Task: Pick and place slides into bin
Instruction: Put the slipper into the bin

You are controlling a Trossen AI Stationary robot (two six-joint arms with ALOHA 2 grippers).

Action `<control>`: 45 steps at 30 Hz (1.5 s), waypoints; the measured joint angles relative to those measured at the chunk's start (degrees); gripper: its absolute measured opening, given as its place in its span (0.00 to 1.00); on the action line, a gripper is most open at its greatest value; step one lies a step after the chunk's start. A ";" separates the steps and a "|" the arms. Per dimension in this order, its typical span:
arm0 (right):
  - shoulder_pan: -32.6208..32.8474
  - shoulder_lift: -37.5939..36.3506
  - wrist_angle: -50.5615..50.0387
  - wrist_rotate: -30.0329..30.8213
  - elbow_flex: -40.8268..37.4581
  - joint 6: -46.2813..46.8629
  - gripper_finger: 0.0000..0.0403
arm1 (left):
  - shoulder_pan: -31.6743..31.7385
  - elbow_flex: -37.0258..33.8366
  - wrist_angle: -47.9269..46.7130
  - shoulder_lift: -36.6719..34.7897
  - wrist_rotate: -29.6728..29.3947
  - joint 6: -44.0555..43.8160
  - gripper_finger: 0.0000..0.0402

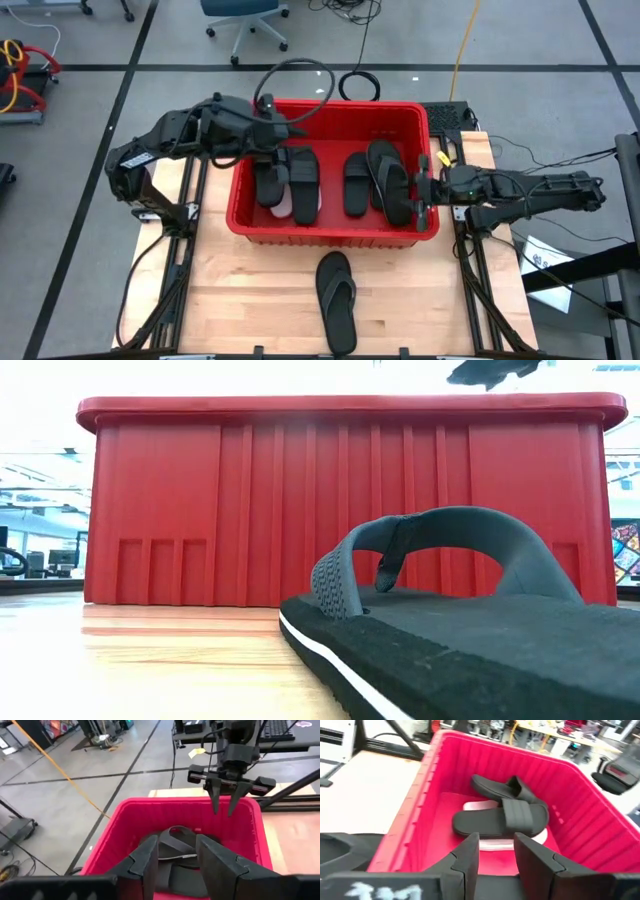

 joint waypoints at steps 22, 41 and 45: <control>3.52 -3.33 -2.30 0.02 0.11 -2.37 0.29 | -10.27 0.00 -5.49 -0.11 -11.80 -8.88 0.34; 3.61 -3.76 -3.51 -8.29 0.13 -2.44 0.29 | -28.94 -0.04 -8.32 0.61 -18.37 -26.72 0.34; 5.34 -3.41 -2.88 -12.17 0.15 -2.08 0.29 | -32.55 -0.04 -9.32 0.61 -24.11 -27.51 0.34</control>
